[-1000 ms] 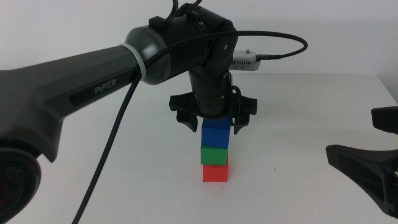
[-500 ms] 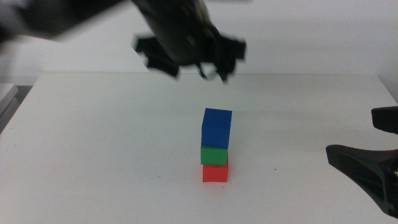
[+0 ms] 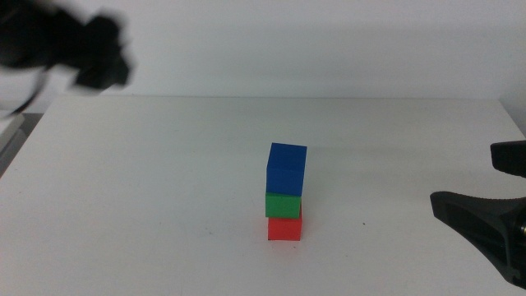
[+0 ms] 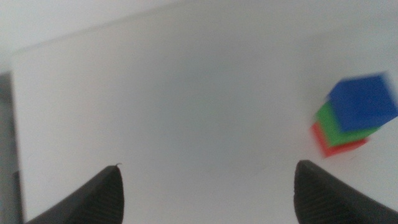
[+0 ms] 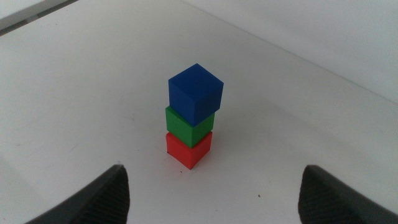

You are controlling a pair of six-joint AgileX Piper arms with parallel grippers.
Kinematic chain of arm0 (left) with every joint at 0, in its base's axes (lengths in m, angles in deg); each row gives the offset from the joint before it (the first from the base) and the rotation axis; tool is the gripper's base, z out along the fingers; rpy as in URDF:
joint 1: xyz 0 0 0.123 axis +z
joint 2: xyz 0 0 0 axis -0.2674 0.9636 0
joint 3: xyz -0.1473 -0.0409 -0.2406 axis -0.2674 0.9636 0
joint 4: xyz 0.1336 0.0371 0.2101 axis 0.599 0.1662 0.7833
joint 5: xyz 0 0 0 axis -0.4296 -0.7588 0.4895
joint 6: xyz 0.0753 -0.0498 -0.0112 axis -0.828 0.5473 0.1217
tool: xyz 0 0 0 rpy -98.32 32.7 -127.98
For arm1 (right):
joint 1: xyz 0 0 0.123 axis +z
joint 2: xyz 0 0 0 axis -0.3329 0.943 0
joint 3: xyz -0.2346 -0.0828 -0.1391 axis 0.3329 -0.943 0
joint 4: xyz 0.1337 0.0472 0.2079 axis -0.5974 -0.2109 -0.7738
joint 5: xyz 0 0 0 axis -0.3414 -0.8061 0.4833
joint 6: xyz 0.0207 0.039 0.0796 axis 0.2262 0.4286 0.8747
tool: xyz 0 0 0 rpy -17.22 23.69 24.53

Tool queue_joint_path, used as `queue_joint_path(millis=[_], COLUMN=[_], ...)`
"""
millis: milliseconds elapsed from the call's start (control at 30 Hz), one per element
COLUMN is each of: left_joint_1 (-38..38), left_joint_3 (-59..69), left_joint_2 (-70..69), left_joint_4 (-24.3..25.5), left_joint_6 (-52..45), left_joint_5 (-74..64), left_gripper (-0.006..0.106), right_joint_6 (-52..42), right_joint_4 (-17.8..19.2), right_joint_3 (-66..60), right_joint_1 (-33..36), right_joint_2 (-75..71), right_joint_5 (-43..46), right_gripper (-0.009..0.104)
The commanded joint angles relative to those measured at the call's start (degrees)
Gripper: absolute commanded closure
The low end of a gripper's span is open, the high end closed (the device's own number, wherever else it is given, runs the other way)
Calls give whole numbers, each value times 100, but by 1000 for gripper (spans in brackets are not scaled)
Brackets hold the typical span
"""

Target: Stack red cubes first, then green, then blue cubes in a specific spot.

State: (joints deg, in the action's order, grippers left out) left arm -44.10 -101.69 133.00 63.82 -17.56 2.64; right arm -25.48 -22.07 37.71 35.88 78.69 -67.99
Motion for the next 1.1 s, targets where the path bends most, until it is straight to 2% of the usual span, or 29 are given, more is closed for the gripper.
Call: queue_joint_path(millis=[0, 133, 233, 367, 567, 1033, 1067], left_joint_1=[512, 1664, 2384, 2707, 2707, 2707, 2696], left_joint_3=[689, 1990, 2862, 3544, 3649, 3649, 3758], left_joint_2=[-595, -1914, -2690, -3376, -3856, -3898, -3960], left_joint_4=[-314, -1421, -1785, -1880, -1773, -1773, -1773], left_joint_6=[-501, -1686, -1850, -1850, -1850, -1850, -1850], left_joint_5=[494, 2067, 2567, 2826, 2909, 3034, 3169], left_gripper=[7, 7, 7, 7, 7, 7, 7], right_joint_6=[-57, -57, -57, -57, -57, -57, -57], right_joint_4=[37, 37, 27, 27, 27, 27, 108], right_joint_3=[-24, -24, -24, -24, -24, -24, -221], right_joint_1=[7, 7, 7, 7, 7, 7, -22], right_joint_2=[-20, -20, -20, -20, -20, -20, -20], right_joint_5=[42, 42, 42, 42, 42, 42, 310], right_gripper=[2, 2, 2, 2, 2, 2, 2])
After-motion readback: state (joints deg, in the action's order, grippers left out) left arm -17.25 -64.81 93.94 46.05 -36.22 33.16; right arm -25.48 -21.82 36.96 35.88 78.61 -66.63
